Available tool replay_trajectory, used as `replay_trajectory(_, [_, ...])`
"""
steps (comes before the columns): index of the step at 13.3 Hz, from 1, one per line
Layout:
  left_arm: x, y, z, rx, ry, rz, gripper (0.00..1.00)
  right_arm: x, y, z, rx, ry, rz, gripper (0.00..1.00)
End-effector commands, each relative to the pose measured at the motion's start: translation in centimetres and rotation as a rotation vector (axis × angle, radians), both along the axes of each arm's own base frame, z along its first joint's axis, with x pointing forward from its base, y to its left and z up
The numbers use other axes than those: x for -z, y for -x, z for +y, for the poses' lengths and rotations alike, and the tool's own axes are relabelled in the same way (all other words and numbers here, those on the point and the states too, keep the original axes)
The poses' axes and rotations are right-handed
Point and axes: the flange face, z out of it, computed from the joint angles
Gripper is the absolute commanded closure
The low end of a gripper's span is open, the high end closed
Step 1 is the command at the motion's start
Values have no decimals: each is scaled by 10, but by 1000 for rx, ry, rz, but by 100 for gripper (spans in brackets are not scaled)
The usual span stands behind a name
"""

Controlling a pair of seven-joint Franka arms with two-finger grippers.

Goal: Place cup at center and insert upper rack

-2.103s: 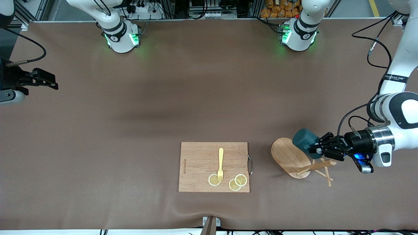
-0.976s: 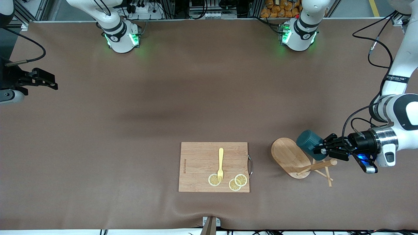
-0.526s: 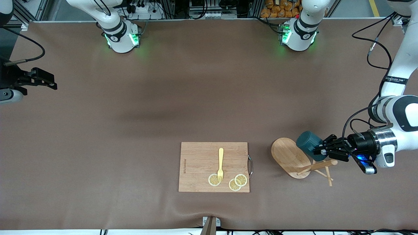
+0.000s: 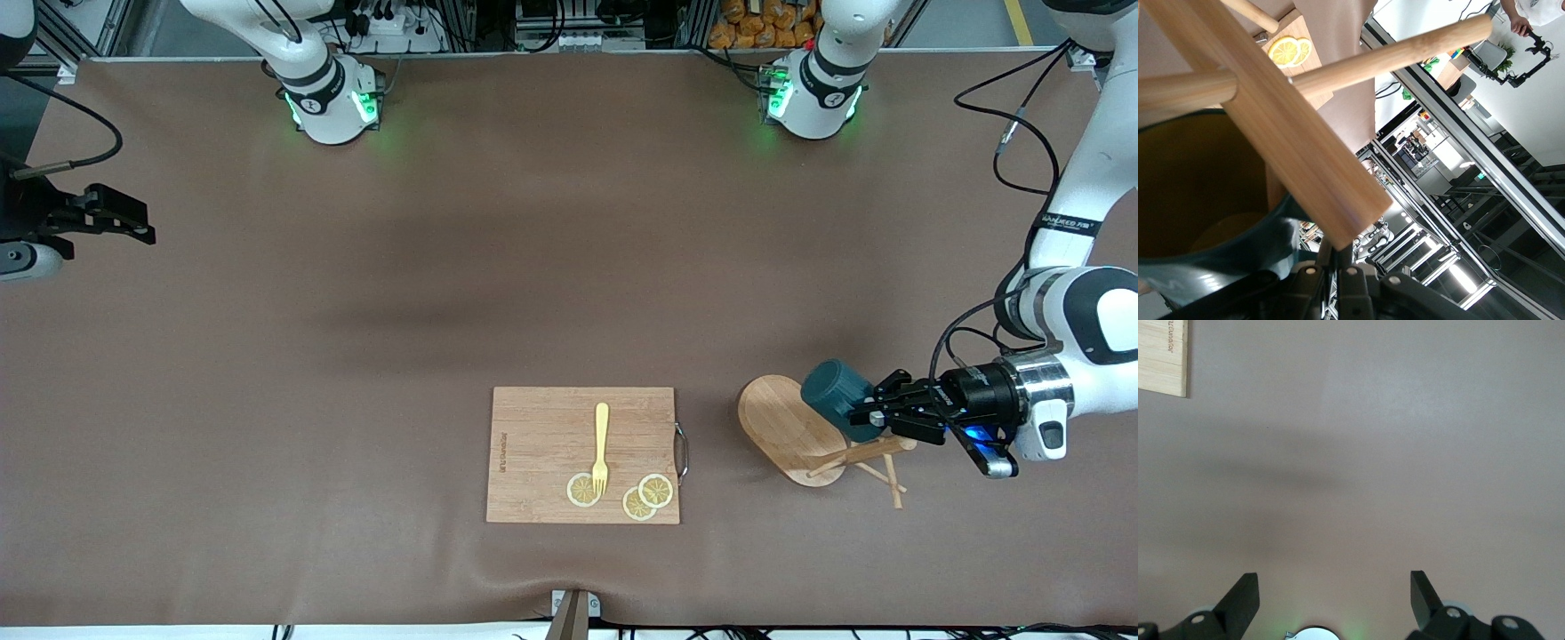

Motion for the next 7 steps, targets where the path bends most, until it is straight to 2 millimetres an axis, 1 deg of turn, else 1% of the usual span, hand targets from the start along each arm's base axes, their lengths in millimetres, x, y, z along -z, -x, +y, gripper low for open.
replay_trajectory(1, [-2,-9,4,-8,40,-28,100,-7,2,2,4,15,-11,0])
replay_trajectory(5, [-4,-13,-7,-1,35,-35,100,-7,2,2,3,14,-13,0])
replay_trajectory(7, [-1,-14,-3,-11,33,-30,100,-8,2,3,2,14,-16,0])
